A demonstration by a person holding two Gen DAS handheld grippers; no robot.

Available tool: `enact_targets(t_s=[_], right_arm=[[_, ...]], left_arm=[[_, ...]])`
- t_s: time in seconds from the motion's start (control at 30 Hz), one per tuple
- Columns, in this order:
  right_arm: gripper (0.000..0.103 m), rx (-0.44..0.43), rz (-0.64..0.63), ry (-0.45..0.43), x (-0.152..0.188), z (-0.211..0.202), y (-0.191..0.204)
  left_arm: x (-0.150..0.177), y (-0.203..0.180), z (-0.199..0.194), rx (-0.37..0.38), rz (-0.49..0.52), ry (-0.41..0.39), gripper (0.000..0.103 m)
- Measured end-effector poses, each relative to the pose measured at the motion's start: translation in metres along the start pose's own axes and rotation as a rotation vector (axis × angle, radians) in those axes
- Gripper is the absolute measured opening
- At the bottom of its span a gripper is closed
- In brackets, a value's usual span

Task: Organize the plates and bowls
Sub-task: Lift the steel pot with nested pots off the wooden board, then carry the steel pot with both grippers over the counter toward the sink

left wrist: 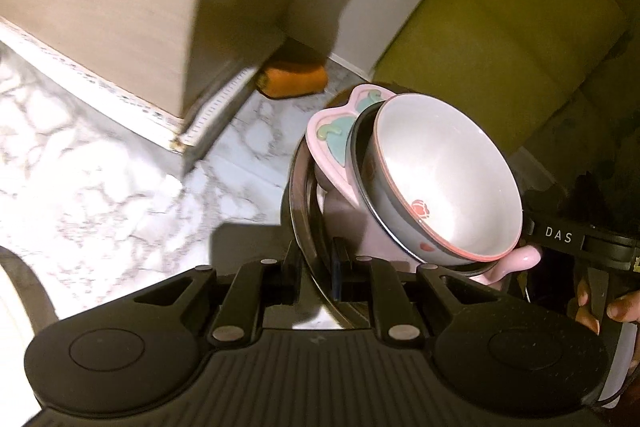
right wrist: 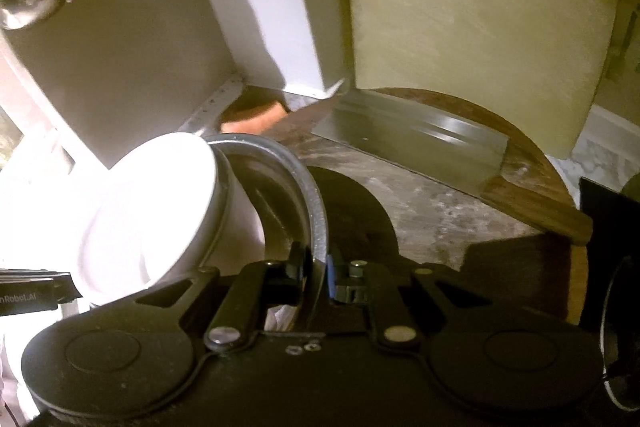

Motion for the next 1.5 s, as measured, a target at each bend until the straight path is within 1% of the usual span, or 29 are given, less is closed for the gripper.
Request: enact_targets(t_s=[0.23, 0.47, 0.63, 0.9, 1.2, 1.37, 1.5], right_arm=[[0.012, -0.029, -0.030, -0.024, -0.010, -0.007, 0.038], [0.011, -0.075, -0.077, -0.035, -0.020, -0.006, 0.087], [0.011, -0.111, -0.095, -0.027, -0.021, 0.005, 0.116], [0.011, -0.148, -0.124, -0.017, -0.018, 0.022, 0.158], [0.011, -0.151, -0.140, -0.004, -0.012, 0.044, 0.184], [0.011, -0.159, -0.142, 0.000, -0.010, 0.045, 0.193], [0.011, -0.169, -0.149, -0.003, -0.010, 0.044, 0.200]], left_arm=[[-0.006, 0.030, -0.036, -0.025, -0.039, -0.045, 0.013], [-0.008, 0.068, -0.064, -0.072, -0.072, -0.080, 0.013], [-0.009, 0.099, -0.076, -0.103, -0.102, -0.098, 0.013], [-0.009, 0.139, -0.088, -0.152, -0.127, -0.121, 0.013], [-0.007, 0.166, -0.084, -0.184, -0.150, -0.126, 0.013], [-0.007, 0.174, -0.090, -0.175, -0.166, -0.141, 0.013], [-0.006, 0.177, -0.096, -0.193, -0.165, -0.149, 0.013]])
Point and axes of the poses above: each gripper's, at about its wrist camera, not at the fingertips, and z roughly the way its jaws point, y to its left, x to its underside, the point moved 7 cm from there along z, roughly the way its jaws point, and after that the axes turned 9 degrees about -z, right-handed, at the moved point
